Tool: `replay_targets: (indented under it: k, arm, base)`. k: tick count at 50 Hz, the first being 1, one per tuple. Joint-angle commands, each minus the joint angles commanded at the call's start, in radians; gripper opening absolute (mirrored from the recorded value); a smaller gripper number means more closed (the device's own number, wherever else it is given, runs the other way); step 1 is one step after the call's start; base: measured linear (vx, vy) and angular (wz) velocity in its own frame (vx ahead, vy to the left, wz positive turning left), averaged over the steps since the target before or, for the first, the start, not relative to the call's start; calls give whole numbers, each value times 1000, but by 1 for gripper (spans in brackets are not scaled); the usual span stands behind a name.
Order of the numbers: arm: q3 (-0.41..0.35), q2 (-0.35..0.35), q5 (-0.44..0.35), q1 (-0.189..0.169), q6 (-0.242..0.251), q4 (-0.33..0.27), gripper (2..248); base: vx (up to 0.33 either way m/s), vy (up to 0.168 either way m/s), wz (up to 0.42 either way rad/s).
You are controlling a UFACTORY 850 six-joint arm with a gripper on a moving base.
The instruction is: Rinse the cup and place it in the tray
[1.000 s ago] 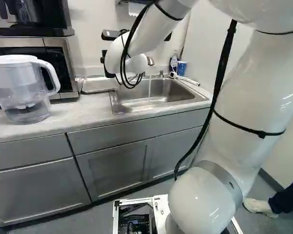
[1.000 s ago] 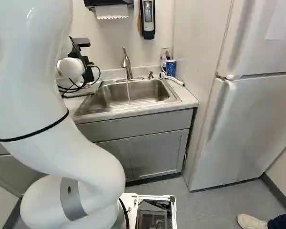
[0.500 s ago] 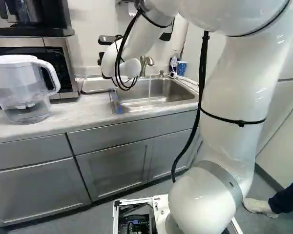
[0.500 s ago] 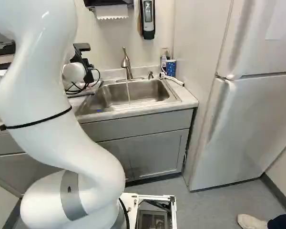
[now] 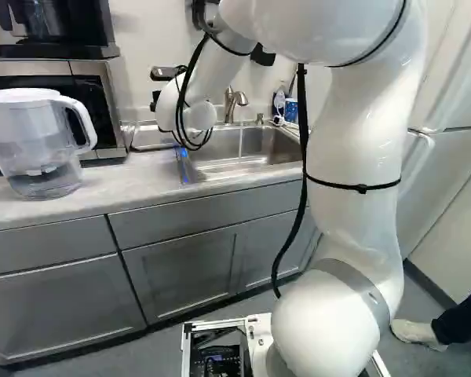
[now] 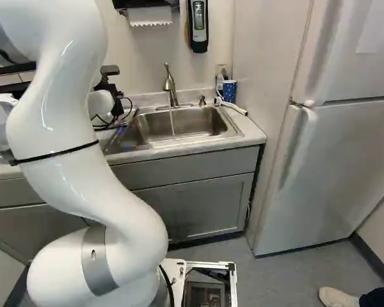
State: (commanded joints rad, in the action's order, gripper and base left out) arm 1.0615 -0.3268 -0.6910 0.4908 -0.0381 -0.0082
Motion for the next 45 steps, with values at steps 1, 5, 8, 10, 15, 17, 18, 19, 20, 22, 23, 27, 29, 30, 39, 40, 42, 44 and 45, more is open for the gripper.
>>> replay_targets:
  k: [1,5,8,10,15,17,18,19,20,22,23,27,29,30,39,40,42,44,45]
  arm:
    - [-1,-1,0,0,0,0,121]
    - [-3,-7,0,0,0,0,121]
    - [-4,-11,0,0,0,0,121]
    - [-6,-14,0,0,0,0,121]
    - [-8,-21,-2,0,0,0,121]
    - [-8,-23,-4,0,0,0,121]
    - [-8,-23,-5,0,0,0,121]
    - [-8,-23,-6,0,0,0,121]
    - [-8,-23,-8,0,0,0,121]
    - [-8,-23,-10,0,0,0,121]
    - [-8,-23,-10,0,0,0,121]
    - [-8,-23,-10,0,0,0,121]
    - [-8,-23,-10,0,0,0,121]
    - [-8,-23,-10,0,0,0,121]
    - [-8,-23,-10,0,0,0,121]
    - [-8,-23,-10,0,0,0,121]
    - [-8,-23,-10,0,0,0,126]
    - [-8,-23,-10,0,0,0,126]
    - [-8,-23,-10,0,0,0,126]
  base:
    - [0,0,0]
    - [0,0,0]
    - [0,0,0]
    - [0,0,0]
    - [0,0,0]
    - [0,0,0]
    - [0,0,0]
    - [0,0,0]
    - [0,0,0]
    - [0,0,0]
    - [0,0,0]
    - [0,0,0]
    - [0,0,0]
    - [0,0,0]
    - [0,0,0]
    - [0,0,0]
    - [0,0,0]
    - [0,0,0]
    - [0,0,0]
